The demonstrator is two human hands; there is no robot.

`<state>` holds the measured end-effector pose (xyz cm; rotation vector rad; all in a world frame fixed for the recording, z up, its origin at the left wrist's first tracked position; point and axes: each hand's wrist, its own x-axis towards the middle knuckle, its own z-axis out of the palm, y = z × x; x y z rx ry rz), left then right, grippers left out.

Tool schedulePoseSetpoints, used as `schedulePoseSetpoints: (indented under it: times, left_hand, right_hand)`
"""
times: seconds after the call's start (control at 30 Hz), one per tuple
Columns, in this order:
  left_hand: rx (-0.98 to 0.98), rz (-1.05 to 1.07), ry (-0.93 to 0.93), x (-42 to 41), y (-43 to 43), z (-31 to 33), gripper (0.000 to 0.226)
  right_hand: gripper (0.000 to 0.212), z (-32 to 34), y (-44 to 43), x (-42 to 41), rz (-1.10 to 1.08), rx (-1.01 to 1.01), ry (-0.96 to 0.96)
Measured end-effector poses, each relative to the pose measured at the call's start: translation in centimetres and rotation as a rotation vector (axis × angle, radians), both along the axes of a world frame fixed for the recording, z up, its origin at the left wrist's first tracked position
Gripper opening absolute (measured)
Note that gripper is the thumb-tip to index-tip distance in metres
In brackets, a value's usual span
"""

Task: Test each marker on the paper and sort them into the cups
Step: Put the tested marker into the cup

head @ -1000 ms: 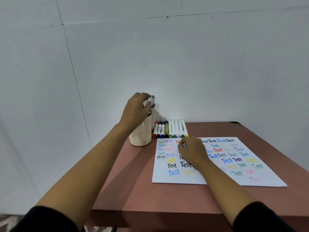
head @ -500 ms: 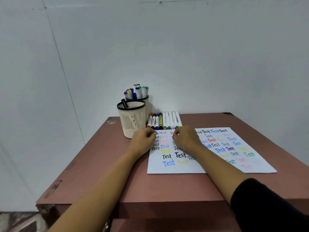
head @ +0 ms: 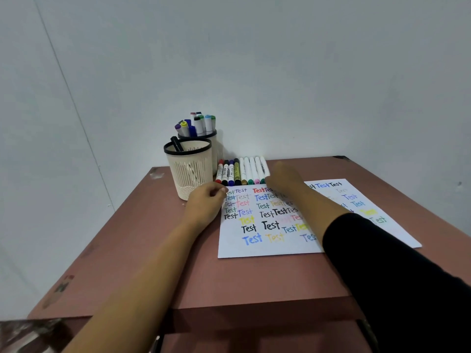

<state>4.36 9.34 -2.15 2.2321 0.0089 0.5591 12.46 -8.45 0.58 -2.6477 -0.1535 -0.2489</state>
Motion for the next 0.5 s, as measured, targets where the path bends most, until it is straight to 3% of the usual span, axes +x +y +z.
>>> schedulePoseSetpoints:
  times: [0.23, 0.43, 0.5]
  left_hand:
    - [0.002, -0.006, 0.010, 0.2, 0.0, 0.0, 0.022]
    - [0.086, -0.012, -0.123, -0.5, -0.7, 0.3, 0.022]
    - [0.116, -0.017, -0.166, -0.7, -0.9, 0.5, 0.022]
  right_hand:
    - [0.015, -0.9, 0.3, 1.1, -0.061, 0.027, -0.019]
    - [0.030, -0.1, -0.5, 0.3, -0.153, 0.167, -0.121]
    - [0.022, 0.5, -0.9, 0.0, -0.185, 0.248, -0.184]
